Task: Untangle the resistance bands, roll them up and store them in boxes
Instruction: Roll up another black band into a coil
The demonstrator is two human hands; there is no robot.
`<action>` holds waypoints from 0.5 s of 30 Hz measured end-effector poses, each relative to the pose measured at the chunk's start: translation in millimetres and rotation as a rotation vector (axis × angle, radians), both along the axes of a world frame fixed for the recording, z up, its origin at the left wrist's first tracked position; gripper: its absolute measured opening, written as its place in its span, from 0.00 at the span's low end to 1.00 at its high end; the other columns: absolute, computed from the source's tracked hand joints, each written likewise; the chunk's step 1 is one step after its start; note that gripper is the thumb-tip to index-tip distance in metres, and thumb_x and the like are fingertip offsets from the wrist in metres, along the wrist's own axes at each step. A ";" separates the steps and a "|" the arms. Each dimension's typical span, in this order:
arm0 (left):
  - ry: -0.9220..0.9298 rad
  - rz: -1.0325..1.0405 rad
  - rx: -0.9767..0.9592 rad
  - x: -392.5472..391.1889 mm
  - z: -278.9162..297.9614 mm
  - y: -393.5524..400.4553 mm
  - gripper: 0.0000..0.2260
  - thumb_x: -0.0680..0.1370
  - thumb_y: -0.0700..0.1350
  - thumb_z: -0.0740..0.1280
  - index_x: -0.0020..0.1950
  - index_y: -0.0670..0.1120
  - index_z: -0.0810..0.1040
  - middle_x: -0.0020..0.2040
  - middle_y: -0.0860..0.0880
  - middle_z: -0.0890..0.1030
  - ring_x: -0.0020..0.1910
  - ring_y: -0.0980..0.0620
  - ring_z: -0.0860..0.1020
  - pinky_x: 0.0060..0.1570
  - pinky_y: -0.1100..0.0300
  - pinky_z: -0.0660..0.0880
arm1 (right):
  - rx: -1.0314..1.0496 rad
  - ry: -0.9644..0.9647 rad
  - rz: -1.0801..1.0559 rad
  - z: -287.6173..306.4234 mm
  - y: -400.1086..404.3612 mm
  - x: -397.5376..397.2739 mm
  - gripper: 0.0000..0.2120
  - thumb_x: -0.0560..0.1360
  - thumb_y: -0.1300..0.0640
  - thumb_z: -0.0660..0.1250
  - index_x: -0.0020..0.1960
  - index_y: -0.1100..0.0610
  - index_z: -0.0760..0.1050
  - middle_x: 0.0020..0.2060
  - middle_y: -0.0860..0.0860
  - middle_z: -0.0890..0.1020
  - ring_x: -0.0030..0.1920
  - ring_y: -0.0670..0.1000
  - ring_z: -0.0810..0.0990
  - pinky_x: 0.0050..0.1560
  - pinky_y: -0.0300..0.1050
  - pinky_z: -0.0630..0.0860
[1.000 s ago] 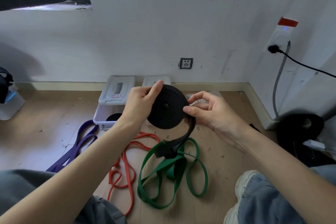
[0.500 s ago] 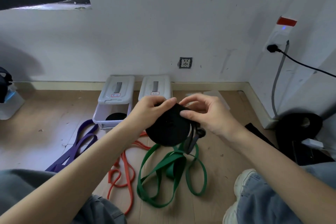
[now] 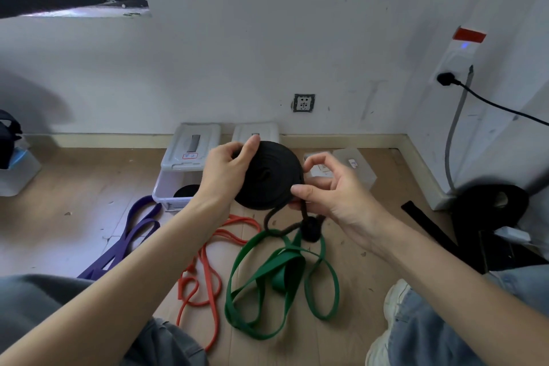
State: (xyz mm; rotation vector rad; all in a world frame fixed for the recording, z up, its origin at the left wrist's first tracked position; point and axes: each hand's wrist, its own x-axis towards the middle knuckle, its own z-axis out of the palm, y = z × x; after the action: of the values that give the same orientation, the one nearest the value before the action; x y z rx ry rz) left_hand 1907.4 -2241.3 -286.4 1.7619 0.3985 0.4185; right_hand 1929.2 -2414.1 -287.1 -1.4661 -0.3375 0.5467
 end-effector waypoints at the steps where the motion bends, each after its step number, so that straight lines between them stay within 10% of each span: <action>1: 0.017 -0.035 -0.023 -1.2 -2.2 -2.4 0.19 0.79 0.53 0.61 0.45 0.36 0.77 0.42 0.40 0.80 0.44 0.46 0.78 0.47 0.52 0.75 | -0.012 -0.014 -0.024 -0.6 -0.4 0.6 0.12 0.72 0.67 0.68 0.47 0.54 0.69 0.41 0.59 0.85 0.39 0.56 0.83 0.42 0.46 0.81; 9: 0.204 -0.467 0.006 -10.1 6.0 3.6 0.11 0.72 0.55 0.68 0.50 0.51 0.81 0.44 0.48 0.84 0.46 0.52 0.82 0.48 0.57 0.78 | -0.236 -0.337 -0.049 10.3 -7.6 12.1 0.10 0.74 0.67 0.67 0.51 0.54 0.77 0.40 0.55 0.84 0.41 0.49 0.82 0.45 0.42 0.78; 15: 0.074 -0.242 -0.301 -7.6 1.0 -1.7 0.09 0.74 0.50 0.69 0.50 0.48 0.81 0.41 0.49 0.84 0.40 0.53 0.82 0.38 0.61 0.79 | -0.215 -0.342 0.029 9.3 -5.2 12.7 0.14 0.72 0.61 0.71 0.56 0.55 0.73 0.48 0.51 0.83 0.48 0.47 0.82 0.52 0.42 0.78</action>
State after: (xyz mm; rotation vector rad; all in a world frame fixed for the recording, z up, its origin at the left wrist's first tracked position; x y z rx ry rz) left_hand 1899.8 -2242.9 -285.4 1.5112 0.2794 0.1134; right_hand 1941.9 -2419.3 -277.8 -1.7692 -0.5828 0.3609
